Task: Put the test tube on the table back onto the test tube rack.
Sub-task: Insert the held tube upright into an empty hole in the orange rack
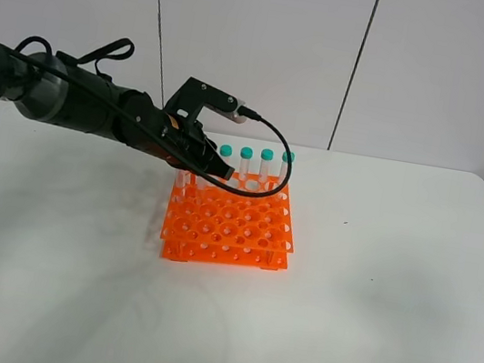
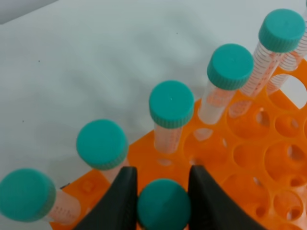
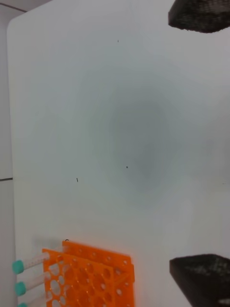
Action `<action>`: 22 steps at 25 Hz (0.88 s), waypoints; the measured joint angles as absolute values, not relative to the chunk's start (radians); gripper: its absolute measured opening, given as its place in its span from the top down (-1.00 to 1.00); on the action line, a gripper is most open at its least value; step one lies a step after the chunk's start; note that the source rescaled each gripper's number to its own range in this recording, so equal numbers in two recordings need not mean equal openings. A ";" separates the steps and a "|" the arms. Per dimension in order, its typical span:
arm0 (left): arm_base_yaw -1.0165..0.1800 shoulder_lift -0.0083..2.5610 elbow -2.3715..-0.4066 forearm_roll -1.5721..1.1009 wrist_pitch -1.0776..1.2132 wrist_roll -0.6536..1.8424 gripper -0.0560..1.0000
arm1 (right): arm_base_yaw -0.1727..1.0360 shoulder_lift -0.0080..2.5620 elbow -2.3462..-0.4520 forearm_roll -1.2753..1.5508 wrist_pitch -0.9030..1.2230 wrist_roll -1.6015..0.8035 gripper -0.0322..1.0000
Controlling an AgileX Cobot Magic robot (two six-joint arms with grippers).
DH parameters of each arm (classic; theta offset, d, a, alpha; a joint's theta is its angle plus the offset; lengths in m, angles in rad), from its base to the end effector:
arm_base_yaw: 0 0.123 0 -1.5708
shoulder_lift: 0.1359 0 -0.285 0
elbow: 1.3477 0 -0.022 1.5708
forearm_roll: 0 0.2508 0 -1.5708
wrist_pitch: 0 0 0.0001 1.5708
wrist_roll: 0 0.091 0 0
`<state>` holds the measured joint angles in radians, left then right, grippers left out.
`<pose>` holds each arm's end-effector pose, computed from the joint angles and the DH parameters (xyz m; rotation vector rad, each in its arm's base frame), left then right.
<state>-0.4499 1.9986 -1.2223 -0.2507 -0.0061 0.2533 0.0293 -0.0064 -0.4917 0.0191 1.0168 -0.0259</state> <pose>0.3876 -0.1871 0.1639 0.5073 2.2074 -0.2372 -0.0031 0.0014 0.2786 -0.0556 2.0015 0.0249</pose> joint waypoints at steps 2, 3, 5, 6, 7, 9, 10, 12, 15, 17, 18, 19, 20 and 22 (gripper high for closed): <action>-0.450 1.999 -1.222 -0.252 -0.012 0.251 0.89 | 0.029 -0.006 -0.492 0.019 1.017 -0.026 -1.00; -0.450 1.999 -1.222 -0.252 -0.012 0.250 0.89 | 0.029 -0.006 -0.492 0.019 1.017 -0.026 -1.00; -0.450 1.999 -1.222 -0.252 -0.012 0.249 0.89 | 0.029 -0.006 -0.492 0.019 1.017 -0.026 -1.00; -0.450 1.999 -1.222 -0.252 -0.012 0.249 0.89 | 0.029 -0.006 -0.492 0.019 1.017 -0.026 -1.00; -0.450 1.999 -1.222 -0.252 -0.012 0.249 0.89 | 0.029 -0.006 -0.492 0.019 1.017 -0.026 -1.00; -0.450 1.995 -1.222 -0.253 -0.011 0.249 0.89 | 0.029 -0.006 -0.492 0.019 1.017 -0.026 -1.00; -0.450 1.994 -1.222 -0.253 -0.007 0.249 0.89 | 0.029 -0.006 -0.492 0.019 1.017 -0.026 -1.00; -0.449 1.992 -1.222 -0.255 0.000 0.249 0.89 | 0.029 -0.006 -0.492 0.019 1.017 -0.026 -1.00; -0.442 1.992 -1.222 -0.267 0.000 0.248 0.89 | 0.029 -0.006 -0.492 0.019 1.017 -0.026 -1.00; -0.440 1.992 -1.222 -0.273 0.000 0.245 0.89 | 0.029 -0.006 -0.492 0.019 1.017 -0.026 -1.00; -0.439 1.992 -1.222 -0.274 0.000 0.245 0.89 | 0.029 -0.006 -0.492 0.019 1.017 -0.026 -1.00; -0.438 1.992 -1.222 -0.275 0.005 0.245 0.89 | 0.029 -0.006 -0.492 0.019 1.018 -0.026 -1.00; -0.438 1.992 -1.222 -0.275 0.005 0.245 0.89 | 0.029 -0.006 -0.492 0.019 1.018 -0.026 -1.00; -0.438 1.992 -1.222 -0.275 0.005 0.245 0.89 | 0.029 -0.006 -0.492 0.019 1.018 -0.026 -1.00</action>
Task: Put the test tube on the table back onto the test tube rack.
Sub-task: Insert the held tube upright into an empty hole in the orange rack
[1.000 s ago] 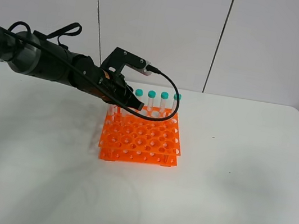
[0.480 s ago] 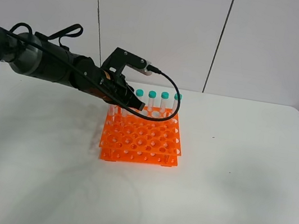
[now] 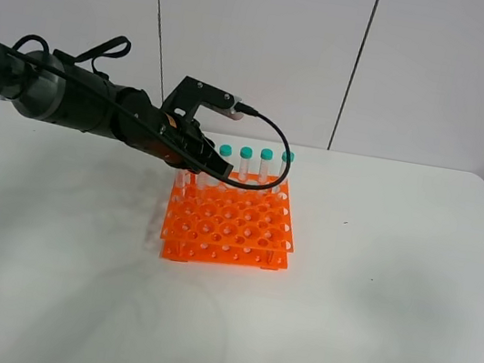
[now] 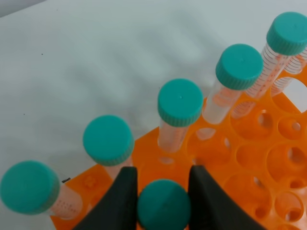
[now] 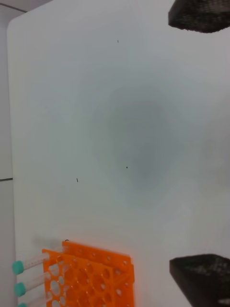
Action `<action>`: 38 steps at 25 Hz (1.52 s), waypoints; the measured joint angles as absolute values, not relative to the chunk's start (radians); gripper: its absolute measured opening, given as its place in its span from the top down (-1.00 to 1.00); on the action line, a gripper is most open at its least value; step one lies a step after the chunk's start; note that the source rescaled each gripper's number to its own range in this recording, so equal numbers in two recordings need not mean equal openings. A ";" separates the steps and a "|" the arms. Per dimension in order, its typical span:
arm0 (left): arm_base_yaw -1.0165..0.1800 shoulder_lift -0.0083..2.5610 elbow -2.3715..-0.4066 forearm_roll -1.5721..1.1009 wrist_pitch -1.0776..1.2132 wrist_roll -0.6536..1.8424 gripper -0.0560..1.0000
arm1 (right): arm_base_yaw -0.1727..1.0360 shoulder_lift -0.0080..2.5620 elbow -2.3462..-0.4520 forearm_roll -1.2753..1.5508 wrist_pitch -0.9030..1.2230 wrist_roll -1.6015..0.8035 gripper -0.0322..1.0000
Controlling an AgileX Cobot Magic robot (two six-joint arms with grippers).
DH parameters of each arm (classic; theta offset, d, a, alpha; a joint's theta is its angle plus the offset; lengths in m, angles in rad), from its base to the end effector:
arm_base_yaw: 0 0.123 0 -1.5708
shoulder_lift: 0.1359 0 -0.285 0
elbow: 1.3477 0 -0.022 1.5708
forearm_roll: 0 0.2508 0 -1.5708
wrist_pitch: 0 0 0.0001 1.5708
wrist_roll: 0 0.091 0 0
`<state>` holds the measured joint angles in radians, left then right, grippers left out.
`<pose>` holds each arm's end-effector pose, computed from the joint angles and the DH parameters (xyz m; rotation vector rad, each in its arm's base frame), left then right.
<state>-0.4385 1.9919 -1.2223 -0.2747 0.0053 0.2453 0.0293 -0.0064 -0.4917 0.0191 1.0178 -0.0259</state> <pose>0.3887 -0.1825 0.1660 0.4620 2.2231 -0.2505 -0.0032 0.0014 0.2785 -0.0556 2.0025 0.0249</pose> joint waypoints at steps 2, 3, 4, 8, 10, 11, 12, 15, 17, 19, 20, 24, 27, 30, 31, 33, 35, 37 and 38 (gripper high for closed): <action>-0.437 1.992 -1.222 -0.275 0.005 0.245 0.89 | 0.029 -0.006 -0.492 0.019 1.018 -0.026 -1.00; -0.437 1.992 -1.222 -0.275 0.005 0.245 0.89 | 0.029 -0.006 -0.492 0.019 1.018 -0.026 -1.00; -0.437 1.992 -1.222 -0.275 0.005 0.244 0.87 | 0.029 -0.006 -0.492 0.019 1.018 -0.026 -1.00; -0.437 1.992 -1.222 -0.275 0.009 0.244 0.33 | 0.029 -0.006 -0.492 0.019 1.018 -0.026 -1.00; -0.438 1.991 -1.222 -0.275 0.009 0.244 -0.03 | 0.029 -0.006 -0.492 0.019 1.018 -0.026 -1.00; -0.438 1.991 -1.222 -0.275 0.008 0.244 -0.19 | 0.029 -0.006 -0.492 0.019 1.018 -0.026 -1.00; -0.438 1.990 -1.222 -0.275 0.008 0.244 -0.30 | 0.029 -0.006 -0.492 0.019 1.018 -0.026 -1.00; -0.438 1.989 -1.222 -0.275 0.008 0.244 -0.43 | 0.029 -0.006 -0.492 0.019 1.018 -0.026 -1.00; -0.438 1.986 -1.222 -0.275 0.008 0.244 -0.45 | 0.029 -0.006 -0.492 0.019 1.018 -0.026 -1.00; -0.438 1.973 -1.221 -0.275 0.013 0.244 -0.46 | 0.029 -0.006 -0.492 0.019 1.018 -0.026 -1.00; -0.437 1.963 -1.221 -0.275 0.014 0.244 -0.46 | 0.029 -0.006 -0.492 0.019 1.018 -0.026 -1.00; -0.437 1.907 -1.221 -0.275 0.014 0.244 -0.46 | 0.029 -0.006 -0.492 0.019 1.017 -0.026 -1.00; -0.437 1.863 -1.221 -0.272 0.014 0.244 -0.46 | 0.029 -0.006 -0.492 0.019 1.017 -0.026 -1.00; -0.436 1.830 -1.221 -0.264 0.018 0.245 -0.46 | 0.029 -0.006 -0.492 0.019 1.017 -0.026 -1.00; -0.431 1.825 -1.229 -0.262 0.033 0.245 -0.46 | 0.029 -0.006 -0.492 0.019 1.017 -0.026 -1.00; -0.422 1.824 -1.253 -0.259 0.096 0.245 -0.46 | 0.029 -0.006 -0.492 0.019 1.017 -0.026 -1.00; -0.403 1.824 -1.294 -0.256 0.180 0.245 -0.46 | 0.029 -0.006 -0.492 0.019 1.017 -0.026 -1.00; -0.376 1.824 -1.343 -0.255 0.289 0.245 -0.46 | 0.029 -0.006 -0.492 0.019 1.017 -0.026 -1.00; -0.360 1.824 -1.370 -0.255 0.351 0.243 -0.46 | 0.029 -0.006 -0.492 0.019 1.017 -0.026 -1.00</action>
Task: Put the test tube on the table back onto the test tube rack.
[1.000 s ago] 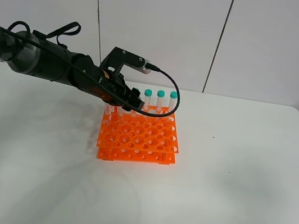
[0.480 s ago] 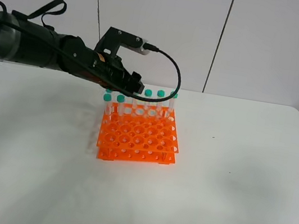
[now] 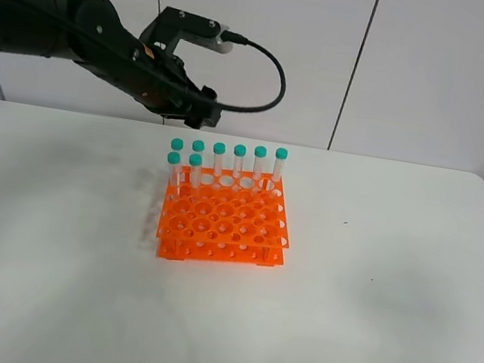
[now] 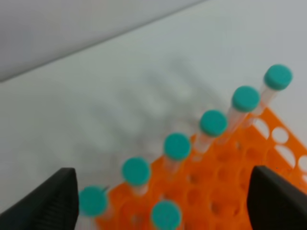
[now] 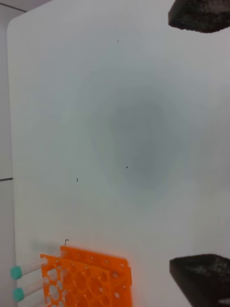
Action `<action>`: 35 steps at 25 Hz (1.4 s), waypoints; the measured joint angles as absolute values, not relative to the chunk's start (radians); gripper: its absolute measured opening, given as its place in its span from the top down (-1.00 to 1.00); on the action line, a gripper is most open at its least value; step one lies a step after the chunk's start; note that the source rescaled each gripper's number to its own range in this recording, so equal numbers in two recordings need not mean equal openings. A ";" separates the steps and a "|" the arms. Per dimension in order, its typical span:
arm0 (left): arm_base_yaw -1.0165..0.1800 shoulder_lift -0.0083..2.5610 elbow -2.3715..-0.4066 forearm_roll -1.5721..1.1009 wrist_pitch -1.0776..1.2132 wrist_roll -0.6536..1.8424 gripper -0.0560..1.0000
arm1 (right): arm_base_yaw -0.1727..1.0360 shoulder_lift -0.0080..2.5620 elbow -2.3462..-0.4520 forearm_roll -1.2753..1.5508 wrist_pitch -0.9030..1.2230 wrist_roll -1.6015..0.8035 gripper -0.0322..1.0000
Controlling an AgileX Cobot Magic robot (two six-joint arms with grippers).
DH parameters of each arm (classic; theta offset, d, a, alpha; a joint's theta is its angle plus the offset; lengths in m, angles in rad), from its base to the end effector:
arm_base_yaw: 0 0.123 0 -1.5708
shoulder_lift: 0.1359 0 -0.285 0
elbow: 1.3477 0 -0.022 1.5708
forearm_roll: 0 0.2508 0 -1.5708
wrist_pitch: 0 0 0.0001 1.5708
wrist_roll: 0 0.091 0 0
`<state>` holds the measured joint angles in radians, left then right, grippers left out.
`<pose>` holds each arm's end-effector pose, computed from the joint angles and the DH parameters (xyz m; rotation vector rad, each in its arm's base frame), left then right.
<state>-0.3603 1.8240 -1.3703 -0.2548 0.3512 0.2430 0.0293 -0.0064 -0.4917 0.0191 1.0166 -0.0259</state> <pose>0.3893 -0.1551 0.2584 0.4591 2.2447 -0.2854 -0.0031 0.0014 0.2786 -0.0556 2.0013 0.0249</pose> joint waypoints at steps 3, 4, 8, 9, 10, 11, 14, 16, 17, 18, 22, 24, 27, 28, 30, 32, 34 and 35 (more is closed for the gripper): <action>-0.313 1.828 -1.452 -0.254 0.558 0.219 -0.46 | 0.029 -0.006 -0.492 0.019 1.017 -0.026 -1.00; -0.295 1.833 -1.481 -0.254 0.620 0.210 -0.46 | 0.029 -0.006 -0.492 0.019 1.017 -0.026 -1.00; -0.231 1.850 -1.552 -0.249 0.829 0.177 -0.46 | 0.029 -0.006 -0.492 0.019 1.018 -0.026 -1.00; -0.213 1.850 -1.558 -0.248 0.857 0.170 -0.46 | 0.029 -0.006 -0.492 0.019 1.018 -0.026 -1.00; -0.193 1.850 -1.560 -0.241 0.880 0.164 -0.49 | 0.029 -0.006 -0.492 0.019 1.018 -0.026 -1.00; -0.173 1.850 -1.563 -0.235 0.896 0.154 -0.52 | 0.029 -0.006 -0.492 0.019 1.018 -0.026 -1.00; -0.112 1.850 -1.566 -0.207 0.929 0.102 -0.68 | 0.029 -0.006 -0.492 0.019 1.018 -0.026 -1.00; -0.073 1.850 -1.566 -0.186 0.953 0.068 -0.74 | 0.029 -0.006 -0.492 0.019 1.018 -0.026 -1.00; -0.053 1.850 -1.566 -0.172 0.973 0.055 -0.76 | 0.029 -0.006 -0.492 0.019 1.018 -0.026 -1.00; -0.034 1.850 -1.566 -0.160 0.989 0.049 -0.77 | 0.029 -0.006 -0.492 0.019 1.018 -0.026 -1.00; 0.027 1.850 -1.566 -0.093 1.054 0.030 -0.78 | 0.029 -0.006 -0.492 0.019 1.018 -0.026 -1.00; 0.053 1.850 -1.566 -0.075 1.088 0.025 -0.79 | 0.029 -0.006 -0.492 0.019 1.018 -0.026 -1.00; 0.066 1.848 -1.566 -0.066 1.152 0.025 -0.79 | 0.029 -0.006 -0.492 0.019 1.018 -0.026 -1.00; 0.066 1.845 -1.566 -0.067 1.178 0.025 -0.79 | 0.029 -0.006 -0.492 0.019 1.018 -0.026 -1.00; 0.066 1.829 -1.566 -0.067 1.204 0.025 -0.83 | 0.029 -0.006 -0.492 0.019 1.018 -0.026 -1.00; 0.066 1.811 -1.566 -0.059 1.209 0.025 -0.93 | 0.029 -0.006 -0.492 0.019 1.017 -0.026 -1.00; 0.066 1.795 -1.566 -0.049 1.210 0.019 -0.97 | 0.029 -0.006 -0.492 0.019 1.017 -0.026 -1.00; 0.066 1.790 -1.566 -0.049 1.210 0.014 -0.99 | 0.029 -0.006 -0.492 0.019 1.017 -0.026 -1.00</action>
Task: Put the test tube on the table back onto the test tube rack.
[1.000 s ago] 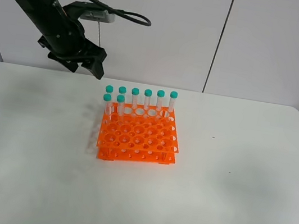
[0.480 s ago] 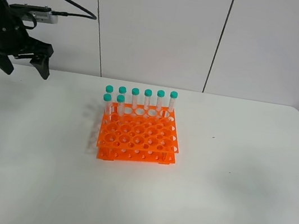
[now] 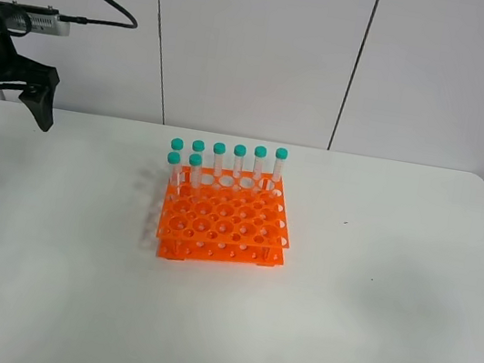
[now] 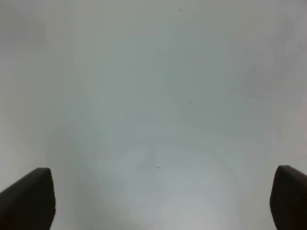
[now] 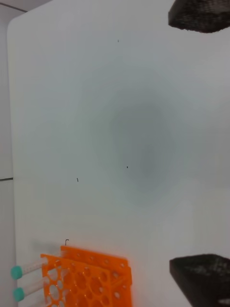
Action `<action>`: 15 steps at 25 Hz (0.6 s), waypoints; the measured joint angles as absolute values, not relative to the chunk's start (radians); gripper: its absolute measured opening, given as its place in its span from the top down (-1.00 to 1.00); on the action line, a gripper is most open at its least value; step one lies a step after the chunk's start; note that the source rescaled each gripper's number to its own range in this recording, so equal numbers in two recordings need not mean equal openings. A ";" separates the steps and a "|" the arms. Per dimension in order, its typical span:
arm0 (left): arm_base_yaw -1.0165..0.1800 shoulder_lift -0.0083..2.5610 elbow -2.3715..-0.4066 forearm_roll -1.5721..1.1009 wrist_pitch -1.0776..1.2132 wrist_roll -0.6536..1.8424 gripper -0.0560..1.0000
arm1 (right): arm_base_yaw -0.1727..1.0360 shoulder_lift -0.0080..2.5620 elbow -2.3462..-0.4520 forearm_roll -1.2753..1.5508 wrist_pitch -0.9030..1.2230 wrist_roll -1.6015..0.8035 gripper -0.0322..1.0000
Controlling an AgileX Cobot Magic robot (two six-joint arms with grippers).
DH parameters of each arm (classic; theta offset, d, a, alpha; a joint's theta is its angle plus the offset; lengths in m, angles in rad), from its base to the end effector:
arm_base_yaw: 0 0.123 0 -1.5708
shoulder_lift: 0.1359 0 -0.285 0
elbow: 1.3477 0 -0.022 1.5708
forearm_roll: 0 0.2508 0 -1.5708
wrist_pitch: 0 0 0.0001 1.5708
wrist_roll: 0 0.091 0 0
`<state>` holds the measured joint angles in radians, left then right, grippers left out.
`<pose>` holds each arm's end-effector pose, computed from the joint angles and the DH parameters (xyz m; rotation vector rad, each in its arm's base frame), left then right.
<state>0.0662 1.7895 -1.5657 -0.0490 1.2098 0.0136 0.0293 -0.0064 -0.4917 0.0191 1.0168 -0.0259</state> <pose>0.3700 0.0204 0.2893 -0.0943 2.9135 -0.0565 -0.0031 0.0014 0.2786 -0.0556 2.0015 0.0249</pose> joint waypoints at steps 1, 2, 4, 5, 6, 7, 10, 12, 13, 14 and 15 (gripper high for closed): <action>0.066 1.779 -1.564 -0.049 1.210 0.009 -0.99 | 0.029 -0.006 -0.492 0.019 1.017 -0.026 -1.00; 0.066 1.766 -1.557 -0.049 1.209 0.000 -1.00 | 0.029 -0.006 -0.492 0.019 1.017 -0.026 -1.00; 0.066 1.729 -1.520 -0.049 1.209 0.000 -1.00 | 0.029 -0.006 -0.492 0.019 1.017 -0.026 -1.00; 0.066 1.702 -1.490 -0.049 1.209 0.000 -1.00 | 0.029 -0.006 -0.492 0.019 1.017 -0.026 -1.00; 0.066 1.670 -1.459 -0.049 1.209 0.000 -1.00 | 0.029 -0.006 -0.492 0.019 1.017 -0.026 -1.00; 0.066 1.638 -1.414 -0.049 1.209 0.000 -1.00 | 0.029 -0.006 -0.492 0.019 1.017 -0.026 -1.00; 0.066 1.506 -1.256 -0.049 1.208 0.009 -1.00 | 0.029 -0.006 -0.492 0.019 1.017 -0.026 -1.00; 0.066 1.393 -1.134 -0.048 1.209 0.013 -1.00 | 0.029 -0.006 -0.492 0.019 1.017 -0.026 -1.00; 0.066 1.333 -1.085 -0.047 1.210 0.015 -1.00 | 0.029 -0.006 -0.492 0.019 1.017 -0.026 -1.00; 0.066 1.281 -1.030 -0.047 1.210 0.016 -1.00 | 0.029 -0.006 -0.492 0.019 1.017 -0.026 -1.00; 0.066 1.220 -0.977 -0.047 1.211 0.018 -1.00 | 0.029 -0.006 -0.492 0.019 1.017 -0.026 -1.00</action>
<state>0.0662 1.2204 -0.9774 -0.0468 1.2111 0.0175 0.0293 -0.0064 -0.4917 0.0191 1.0168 -0.0259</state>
